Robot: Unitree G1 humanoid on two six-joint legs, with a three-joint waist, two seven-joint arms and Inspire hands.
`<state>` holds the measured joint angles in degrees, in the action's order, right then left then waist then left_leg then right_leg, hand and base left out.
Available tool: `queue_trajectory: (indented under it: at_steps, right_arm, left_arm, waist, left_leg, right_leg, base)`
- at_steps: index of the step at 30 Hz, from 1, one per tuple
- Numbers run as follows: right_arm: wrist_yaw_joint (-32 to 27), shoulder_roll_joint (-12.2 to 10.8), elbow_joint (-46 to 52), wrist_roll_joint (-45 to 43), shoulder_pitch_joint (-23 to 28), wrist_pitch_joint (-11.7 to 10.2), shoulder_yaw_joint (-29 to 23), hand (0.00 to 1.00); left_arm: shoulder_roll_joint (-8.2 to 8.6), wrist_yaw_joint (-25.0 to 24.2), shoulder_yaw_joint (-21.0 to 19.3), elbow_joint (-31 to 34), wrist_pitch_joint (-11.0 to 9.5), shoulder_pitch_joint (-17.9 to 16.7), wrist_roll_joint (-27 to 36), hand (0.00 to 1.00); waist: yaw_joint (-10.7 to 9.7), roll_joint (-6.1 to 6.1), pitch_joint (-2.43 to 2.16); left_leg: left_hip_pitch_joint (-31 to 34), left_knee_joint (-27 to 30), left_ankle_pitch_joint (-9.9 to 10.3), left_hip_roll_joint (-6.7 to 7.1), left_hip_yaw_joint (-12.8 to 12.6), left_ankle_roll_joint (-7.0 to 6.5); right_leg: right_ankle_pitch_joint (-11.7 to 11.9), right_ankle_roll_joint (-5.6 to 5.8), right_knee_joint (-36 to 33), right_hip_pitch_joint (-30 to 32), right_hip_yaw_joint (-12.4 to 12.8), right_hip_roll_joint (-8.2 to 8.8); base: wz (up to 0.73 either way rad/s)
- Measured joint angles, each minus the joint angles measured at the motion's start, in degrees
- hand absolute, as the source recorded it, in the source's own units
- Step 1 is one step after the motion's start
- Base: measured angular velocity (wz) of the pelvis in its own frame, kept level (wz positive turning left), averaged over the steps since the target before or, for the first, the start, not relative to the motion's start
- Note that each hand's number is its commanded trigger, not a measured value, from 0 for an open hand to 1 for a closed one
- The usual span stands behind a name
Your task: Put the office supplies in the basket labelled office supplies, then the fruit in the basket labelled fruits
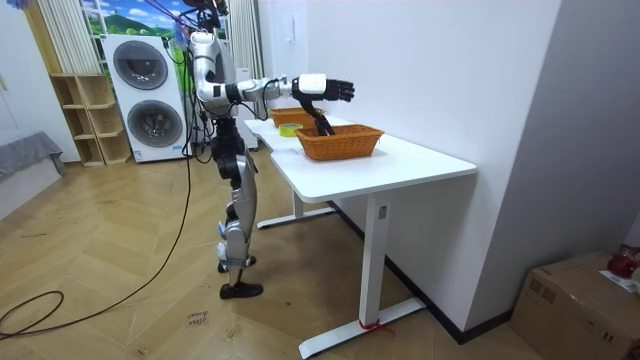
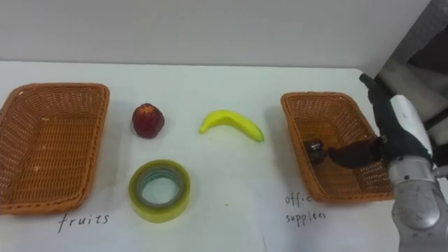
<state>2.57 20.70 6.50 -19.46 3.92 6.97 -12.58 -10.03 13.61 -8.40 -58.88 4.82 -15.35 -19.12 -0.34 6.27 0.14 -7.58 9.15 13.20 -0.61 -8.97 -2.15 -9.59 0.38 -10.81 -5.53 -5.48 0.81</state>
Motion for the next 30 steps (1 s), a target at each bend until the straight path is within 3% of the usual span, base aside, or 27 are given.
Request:
queue_trajectory:
  at_steps: [2, 9, 17, 18, 21, 24, 30]
  right_arm:
    - [-1.99, 0.0, 2.06, 0.35, -1.39, -0.16, 0.04, 0.0]
    - [-6.82, -0.02, 6.32, 3.98, -4.0, -3.99, 0.87, 0.0]
    - [-8.84, -0.11, 7.43, 12.29, -4.0, -4.55, 7.72, 0.0]
    - [-9.04, -0.37, 7.43, 12.8, -4.03, -4.55, 8.59, 0.0]
    - [-9.5, -1.64, 6.92, 12.62, -4.03, -4.57, 11.97, 0.0]
    - [-9.26, -2.53, 5.63, 13.19, -4.03, -4.57, 15.8, 0.0]
    - [-9.09, -3.95, 5.36, 14.45, -4.27, -4.74, 17.72, 0.0]
  left_arm:
    - [0.05, 0.51, 0.76, -0.19, -0.22, 0.12, 0.04, 0.0]
    - [0.07, 3.16, 2.92, -0.16, -1.12, -0.34, -0.31, 0.0]
    - [0.11, 3.75, 3.5, 0.44, -1.08, 0.04, -0.16, 0.0]
    - [0.12, 3.74, 3.8, 0.6, -1.09, 0.0, -0.2, 0.0]
    - [0.12, 3.73, 4.23, 0.6, -1.09, 0.8, -0.19, 0.0]
    - [0.1, 3.7, 5.12, 0.61, -1.1, 1.59, -0.18, 0.0]
    - [0.21, 3.39, 6.34, 0.31, -1.1, 1.96, 1.31, 0.0]
  waist:
    - [0.09, 0.01, 0.06]
    - [1.82, 0.06, 0.09]
    - [3.81, -0.64, 0.07]
    - [4.11, -0.61, -0.09]
    - [4.96, -1.28, 0.2]
    - [5.48, -1.31, 0.1]
    - [6.38, -2.08, -0.33]
  left_leg:
    - [0.16, -0.03, 0.0, 0.0, -0.02, 0.0]
    - [0.59, 0.21, 0.0, -0.01, 0.22, 0.0]
    - [2.62, 0.42, -0.02, -0.05, 0.35, 0.02]
    - [3.12, 0.52, -0.03, -0.03, 0.45, 0.02]
    - [3.46, 0.63, -0.07, 0.05, 1.25, 0.04]
    - [4.06, 0.82, -0.08, 0.09, 1.64, 0.05]
    - [4.93, 1.27, -0.14, 0.33, 2.88, -0.01]
  right_leg:
    - [0.0, 0.0, -0.02, 0.26, 0.01, 0.0]
    - [0.0, 0.0, 0.26, 0.48, -0.8, 0.0]
    - [0.01, 0.0, 0.27, 2.23, -1.18, 0.05]
    - [0.02, -0.01, 0.26, 2.6, -1.2, 0.06]
    - [0.02, -0.01, 0.32, 2.63, -1.79, 0.15]
    - [0.02, -0.01, 0.72, 2.69, -2.61, 0.27]
    - [0.02, -0.01, 1.19, 2.68, -4.1, 0.62]
  base:
    - [0.0]
    - [0.03]
    - [0.01]
    - [0.05]
    - [0.1]
    - [0.11]
    - [0.12]
